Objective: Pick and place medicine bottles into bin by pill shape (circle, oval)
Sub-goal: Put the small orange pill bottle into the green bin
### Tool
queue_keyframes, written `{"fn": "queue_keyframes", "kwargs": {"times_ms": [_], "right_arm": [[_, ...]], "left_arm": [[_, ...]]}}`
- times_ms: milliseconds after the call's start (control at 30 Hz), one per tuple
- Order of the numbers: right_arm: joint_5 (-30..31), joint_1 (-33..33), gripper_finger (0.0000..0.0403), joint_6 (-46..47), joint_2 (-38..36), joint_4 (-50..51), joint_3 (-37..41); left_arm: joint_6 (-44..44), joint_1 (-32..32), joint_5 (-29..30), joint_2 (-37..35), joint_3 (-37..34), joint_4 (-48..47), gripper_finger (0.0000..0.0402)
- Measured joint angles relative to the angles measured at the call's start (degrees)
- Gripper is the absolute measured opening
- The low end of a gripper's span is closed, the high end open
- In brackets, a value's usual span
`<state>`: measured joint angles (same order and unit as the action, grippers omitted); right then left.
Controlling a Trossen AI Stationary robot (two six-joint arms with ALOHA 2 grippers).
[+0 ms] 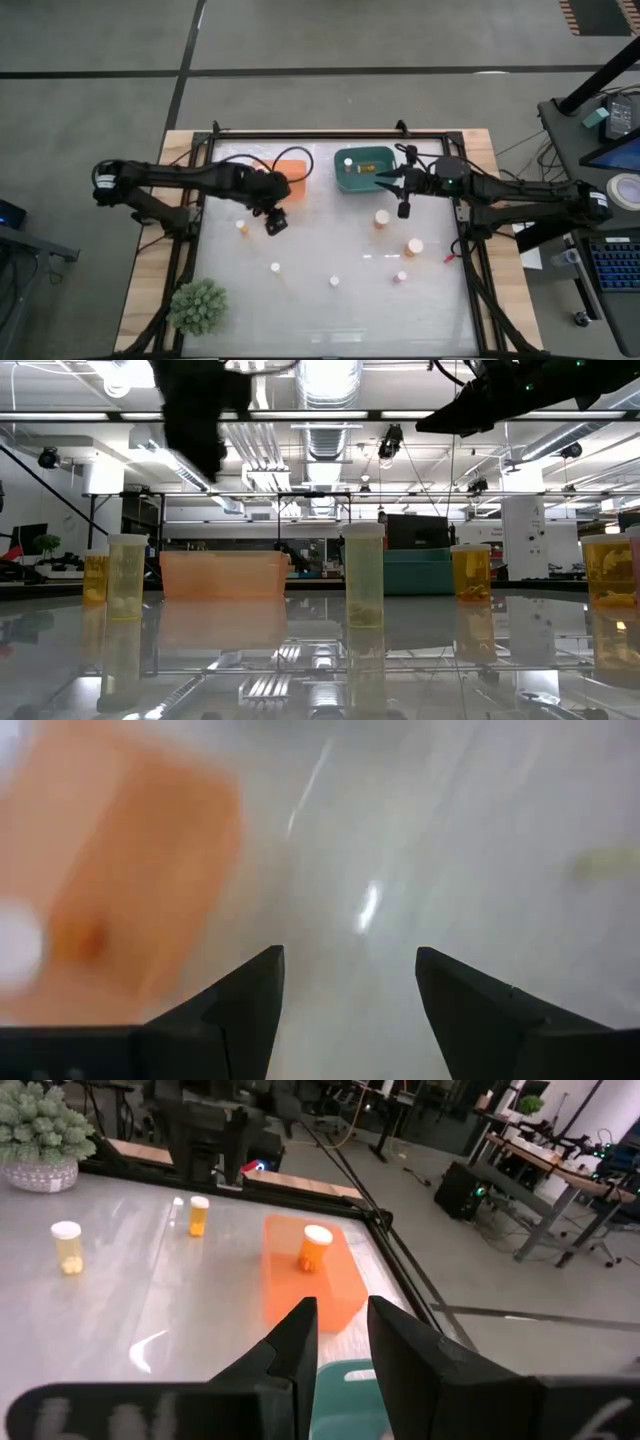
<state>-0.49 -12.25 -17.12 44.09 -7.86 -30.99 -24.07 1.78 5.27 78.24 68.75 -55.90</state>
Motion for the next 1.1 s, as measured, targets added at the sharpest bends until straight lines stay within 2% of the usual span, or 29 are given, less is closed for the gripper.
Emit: {"fn": "queue_keyframes", "kwargs": {"times_ms": [133,300,700,900,1100], "right_arm": [[0.00,0.00,0.0080,-0.02,0.26,0.24,0.07],[0.00,0.00,0.0084,0.02,0.44,0.39,0.07],[-0.01,0.00,0.0078,0.00,0.88,0.72,0.07],[-0.02,0.00,0.0077,0.07,1.01,0.72,0.07],[0.00,0.00,0.0078,0.02,1.07,0.81,0.07]], "left_arm": [[-4.69,-0.15,-0.76,1.04,-1.37,-9.72,0.0212],[-6.84,-0.82,-0.79,0.53,-4.19,-15.17,0.0212],[-13.51,-1.16,-0.80,-1.43,-16.28,-12.97,0.0212],[-14.52,-1.16,-0.76,-1.43,-18.96,-7.71,0.0212],[-15.81,-1.16,-1.17,-1.43,-20.44,-7.50,0.0212]]}}
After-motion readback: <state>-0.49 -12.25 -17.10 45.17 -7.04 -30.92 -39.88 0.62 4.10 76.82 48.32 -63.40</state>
